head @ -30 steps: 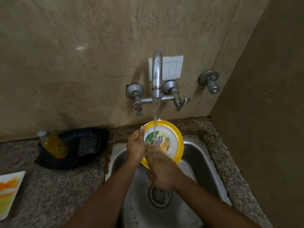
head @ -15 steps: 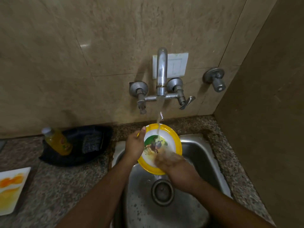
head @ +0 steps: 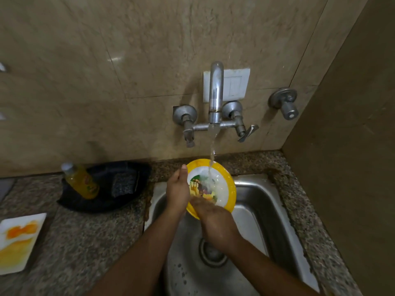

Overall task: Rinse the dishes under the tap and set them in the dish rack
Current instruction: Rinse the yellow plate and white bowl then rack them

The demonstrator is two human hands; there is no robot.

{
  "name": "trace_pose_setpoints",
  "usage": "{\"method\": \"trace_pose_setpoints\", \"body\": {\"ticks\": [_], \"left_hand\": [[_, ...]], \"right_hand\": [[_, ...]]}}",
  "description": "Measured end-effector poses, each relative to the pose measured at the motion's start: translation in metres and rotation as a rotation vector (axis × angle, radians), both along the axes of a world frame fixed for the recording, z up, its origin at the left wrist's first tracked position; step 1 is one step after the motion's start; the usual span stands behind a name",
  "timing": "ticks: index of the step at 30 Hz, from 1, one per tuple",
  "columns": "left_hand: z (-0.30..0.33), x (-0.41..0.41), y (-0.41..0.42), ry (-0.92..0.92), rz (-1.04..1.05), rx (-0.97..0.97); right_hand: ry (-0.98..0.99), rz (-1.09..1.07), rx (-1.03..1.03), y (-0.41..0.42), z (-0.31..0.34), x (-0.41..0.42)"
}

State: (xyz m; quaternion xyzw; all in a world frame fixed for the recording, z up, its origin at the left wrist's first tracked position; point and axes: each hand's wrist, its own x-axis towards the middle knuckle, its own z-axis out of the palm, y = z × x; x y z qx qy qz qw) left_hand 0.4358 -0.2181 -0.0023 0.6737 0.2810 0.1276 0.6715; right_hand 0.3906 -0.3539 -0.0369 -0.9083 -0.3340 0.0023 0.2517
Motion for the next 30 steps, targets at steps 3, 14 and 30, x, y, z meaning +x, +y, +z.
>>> {"method": "trace_pose_setpoints", "body": {"ticks": [3,14,30], "left_hand": [[0.001,0.000,0.017,0.074,-0.107,0.081],[0.023,0.017,0.019,0.138,-0.411,0.008],[0.004,0.002,0.008,0.084,-0.171,0.080]], "right_hand": [[-0.022,0.170,-0.124,-0.032,0.002,0.009],[-0.257,0.261,-0.202,-0.051,-0.005,0.018],[-0.102,0.131,-0.231,-0.047,0.003,0.025]]}}
